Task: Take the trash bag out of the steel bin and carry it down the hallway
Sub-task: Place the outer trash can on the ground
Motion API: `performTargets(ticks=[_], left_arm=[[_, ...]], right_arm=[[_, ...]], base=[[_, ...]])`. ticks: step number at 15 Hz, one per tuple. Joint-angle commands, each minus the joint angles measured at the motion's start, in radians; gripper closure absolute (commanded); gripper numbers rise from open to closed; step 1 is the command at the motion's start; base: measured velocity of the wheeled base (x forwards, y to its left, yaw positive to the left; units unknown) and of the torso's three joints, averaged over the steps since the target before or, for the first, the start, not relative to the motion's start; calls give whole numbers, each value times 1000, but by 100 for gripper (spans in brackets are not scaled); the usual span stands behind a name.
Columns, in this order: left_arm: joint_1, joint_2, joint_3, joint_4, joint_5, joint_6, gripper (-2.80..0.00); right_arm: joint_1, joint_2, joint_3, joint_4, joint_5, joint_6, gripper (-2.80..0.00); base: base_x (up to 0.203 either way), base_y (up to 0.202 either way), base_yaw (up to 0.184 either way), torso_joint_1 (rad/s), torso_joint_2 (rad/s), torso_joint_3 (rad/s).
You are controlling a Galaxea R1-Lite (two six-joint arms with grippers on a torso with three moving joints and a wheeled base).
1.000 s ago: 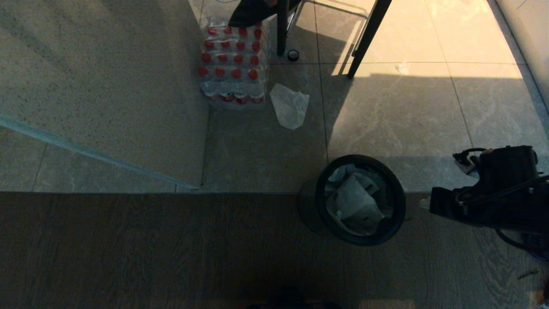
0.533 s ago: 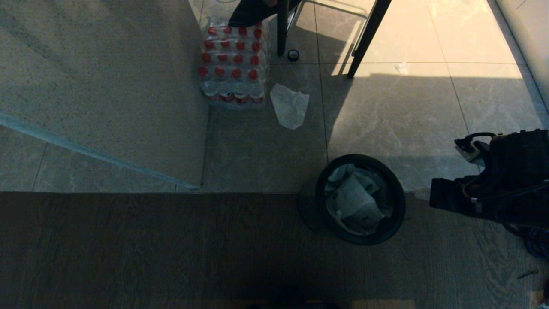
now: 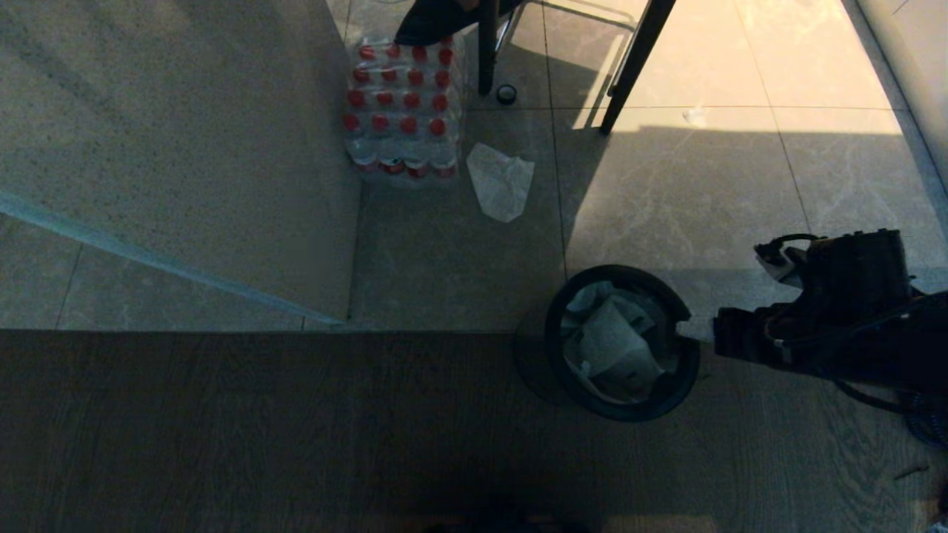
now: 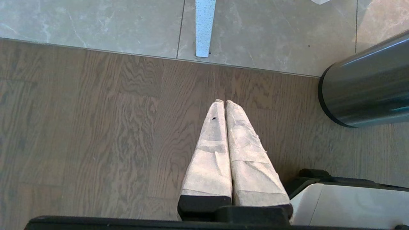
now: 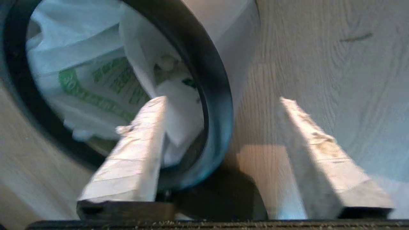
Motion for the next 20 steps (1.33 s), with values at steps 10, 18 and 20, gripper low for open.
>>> performTargets(ticks=[10, 18, 20], left_arm=[[0, 0, 0, 0, 1, -1, 0], [0, 0, 0, 0, 1, -1, 0], [0, 0, 0, 0, 1, -1, 0]], right_arm=[[65, 215, 22, -122, -98, 2, 0], [139, 155, 24, -108, -170, -2, 0], [153, 109, 25, -73, -186, -2, 0]], base=[[0, 0, 0, 0, 0, 0], [0, 0, 0, 0, 0, 0], [0, 0, 0, 0, 0, 0]])
